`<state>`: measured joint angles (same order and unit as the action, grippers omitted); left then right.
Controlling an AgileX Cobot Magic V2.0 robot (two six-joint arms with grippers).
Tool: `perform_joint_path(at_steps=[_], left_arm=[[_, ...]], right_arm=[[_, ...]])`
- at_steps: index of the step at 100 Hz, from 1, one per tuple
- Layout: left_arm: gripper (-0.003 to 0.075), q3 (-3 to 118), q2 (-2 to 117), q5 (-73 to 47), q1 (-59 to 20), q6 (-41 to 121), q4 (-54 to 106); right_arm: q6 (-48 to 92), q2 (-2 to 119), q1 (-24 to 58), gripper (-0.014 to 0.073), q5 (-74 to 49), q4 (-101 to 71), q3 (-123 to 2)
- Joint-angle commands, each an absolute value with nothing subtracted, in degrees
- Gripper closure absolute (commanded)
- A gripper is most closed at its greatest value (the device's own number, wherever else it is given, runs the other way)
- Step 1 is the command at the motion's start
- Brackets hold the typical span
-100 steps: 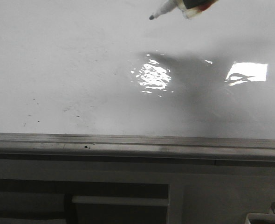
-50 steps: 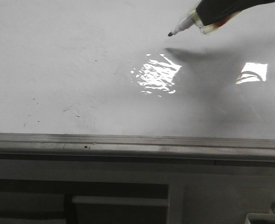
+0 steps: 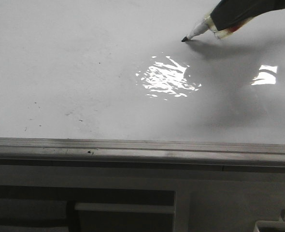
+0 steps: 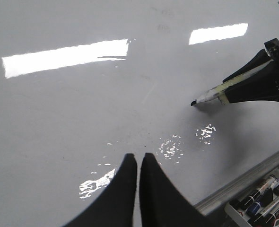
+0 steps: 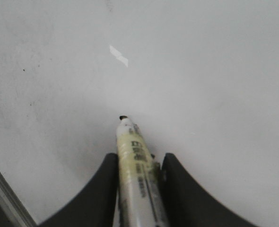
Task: Write number 5 on whiteboard
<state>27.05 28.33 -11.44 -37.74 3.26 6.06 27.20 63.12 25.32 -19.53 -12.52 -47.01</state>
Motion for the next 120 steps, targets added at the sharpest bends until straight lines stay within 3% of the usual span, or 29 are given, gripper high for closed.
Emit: perform_joint_path(at_steps=[1, 71, 120], left_arm=[[0.0741, 28.5, 28.9, -7.1, -37.5, 2.9, 6.8], [0.0741, 28.4, 28.9, -7.0, -37.5, 2.9, 6.8], [0.0741, 28.4, 28.9, -7.0, -37.5, 2.9, 6.8]], right_arm=[[27.0, 62.3, 24.7, 0.0652, -17.4, -11.9, -48.6], [24.4, 62.3, 25.8, 0.0652, -18.9, -14.7, -42.7], [24.1, 57.6, 19.2, 0.0652, -24.5, -13.5, -42.9]])
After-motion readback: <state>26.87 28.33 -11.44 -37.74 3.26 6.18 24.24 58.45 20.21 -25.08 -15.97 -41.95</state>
